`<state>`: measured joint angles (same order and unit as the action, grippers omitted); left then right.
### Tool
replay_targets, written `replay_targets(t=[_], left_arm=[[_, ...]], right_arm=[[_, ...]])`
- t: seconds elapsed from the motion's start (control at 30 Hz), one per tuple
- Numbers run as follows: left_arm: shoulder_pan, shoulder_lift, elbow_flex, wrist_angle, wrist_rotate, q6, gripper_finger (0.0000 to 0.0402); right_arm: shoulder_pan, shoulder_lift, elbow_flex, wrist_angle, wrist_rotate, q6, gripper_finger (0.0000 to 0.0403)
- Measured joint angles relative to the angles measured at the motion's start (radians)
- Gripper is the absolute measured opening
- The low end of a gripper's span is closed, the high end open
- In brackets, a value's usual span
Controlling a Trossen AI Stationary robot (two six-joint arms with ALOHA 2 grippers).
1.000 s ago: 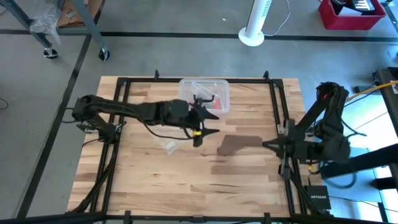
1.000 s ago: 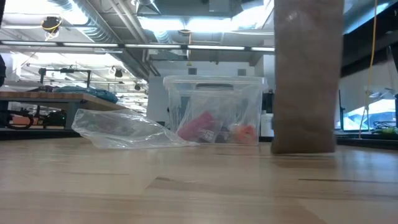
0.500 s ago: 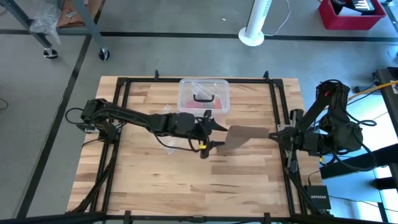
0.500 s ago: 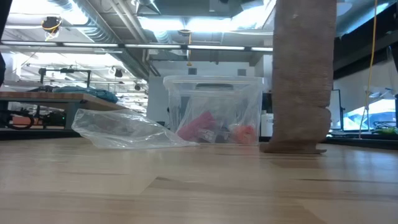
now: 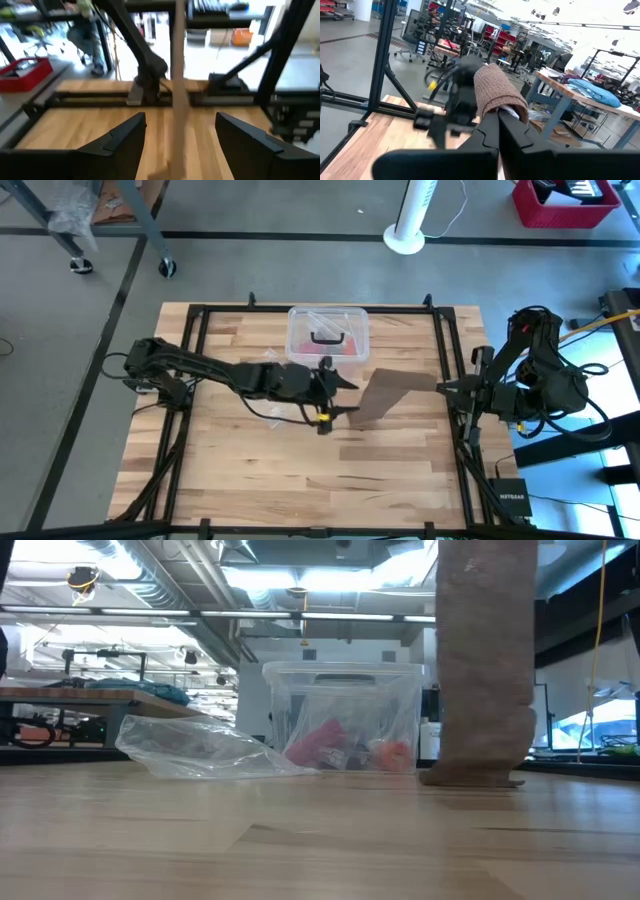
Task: Roll bandage
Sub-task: Roll the brown bandage
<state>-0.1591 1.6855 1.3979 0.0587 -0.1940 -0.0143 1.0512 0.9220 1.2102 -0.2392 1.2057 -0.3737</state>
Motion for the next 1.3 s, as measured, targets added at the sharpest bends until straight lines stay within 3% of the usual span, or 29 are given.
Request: replay_targets(t=[0.27,0.37,0.5,0.73,0.93,1.07,1.3], left_arm=[[0.008,0.122,0.0,0.188,0.0,-0.001,0.0229],[0.011,0.158,-0.003,0.236,0.009,0.006,0.021],[0.011,0.182,-0.001,0.291,0.01,0.022,0.0154],[0.008,0.216,-0.001,0.308,0.021,0.047,0.0013],[-0.04,0.24,-0.002,0.29,0.123,-0.007,0.0004],[-0.094,0.238,-0.001,0.322,0.253,-0.084,0.0004],[-0.202,0.224,0.032,0.395,0.269,-0.085,0.0004]], right_arm=[[0.0,-0.003,0.0,-0.002,0.0,-0.024,0.0],[0.0,-0.003,0.0,-0.001,-0.001,-0.024,0.0],[-0.008,-0.003,0.0,0.003,-0.005,-0.025,0.0],[-0.141,-0.002,0.0,0.002,-0.125,-0.026,0.0],[-0.246,-0.002,0.0,0.003,-0.169,-0.089,0.0],[-0.303,-0.002,0.0,0.003,-0.144,-0.167,0.0],[-0.378,-0.002,0.0,-0.075,-0.161,-0.236,0.0]])
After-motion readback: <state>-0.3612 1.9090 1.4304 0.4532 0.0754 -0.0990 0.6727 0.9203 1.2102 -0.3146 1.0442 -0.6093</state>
